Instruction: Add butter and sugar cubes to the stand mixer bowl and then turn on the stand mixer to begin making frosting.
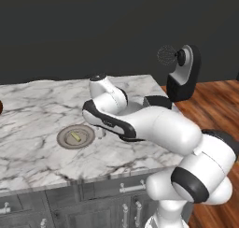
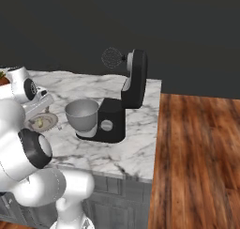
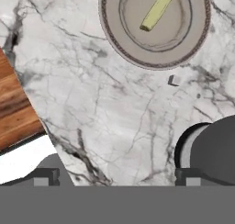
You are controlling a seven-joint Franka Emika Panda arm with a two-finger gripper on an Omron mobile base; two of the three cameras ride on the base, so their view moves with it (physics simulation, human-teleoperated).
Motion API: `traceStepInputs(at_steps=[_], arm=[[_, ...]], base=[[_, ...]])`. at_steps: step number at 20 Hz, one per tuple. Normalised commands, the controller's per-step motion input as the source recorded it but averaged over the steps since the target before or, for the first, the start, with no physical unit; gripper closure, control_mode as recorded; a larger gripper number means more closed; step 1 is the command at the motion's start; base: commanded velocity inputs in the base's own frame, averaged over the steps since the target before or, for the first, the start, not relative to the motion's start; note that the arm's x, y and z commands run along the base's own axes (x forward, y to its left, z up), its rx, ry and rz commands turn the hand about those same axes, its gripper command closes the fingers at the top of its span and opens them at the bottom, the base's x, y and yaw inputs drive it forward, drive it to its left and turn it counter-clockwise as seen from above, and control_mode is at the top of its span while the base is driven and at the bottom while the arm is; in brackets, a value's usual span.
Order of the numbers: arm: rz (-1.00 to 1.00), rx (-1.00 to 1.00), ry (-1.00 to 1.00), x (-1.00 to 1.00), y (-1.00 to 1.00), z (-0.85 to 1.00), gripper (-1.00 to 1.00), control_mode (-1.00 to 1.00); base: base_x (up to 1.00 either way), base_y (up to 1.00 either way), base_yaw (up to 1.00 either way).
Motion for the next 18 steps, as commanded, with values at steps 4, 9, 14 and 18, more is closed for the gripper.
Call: traceStepInputs(at_steps=[4, 9, 14, 18], arm=[[0.12, -0.04, 0.0, 0.04, 0.01, -0.13, -1.0, -1.0], [0.09, 0.0, 0.02, 0.19, 0.0, -0.11, -1.0, -1.0], [0.08, 0.0, 0.03, 0.12, 0.0, -0.22, -1.0, -1.0], [0.05, 0.0, 0.0, 0.02, 0.0, -0.26, -1.0, -1.0]], base=[[0.0, 0.0, 0.0], [0.0, 0.0, 0.0], [0.0, 0.0, 0.0], [0.0, 0.0, 0.0]])
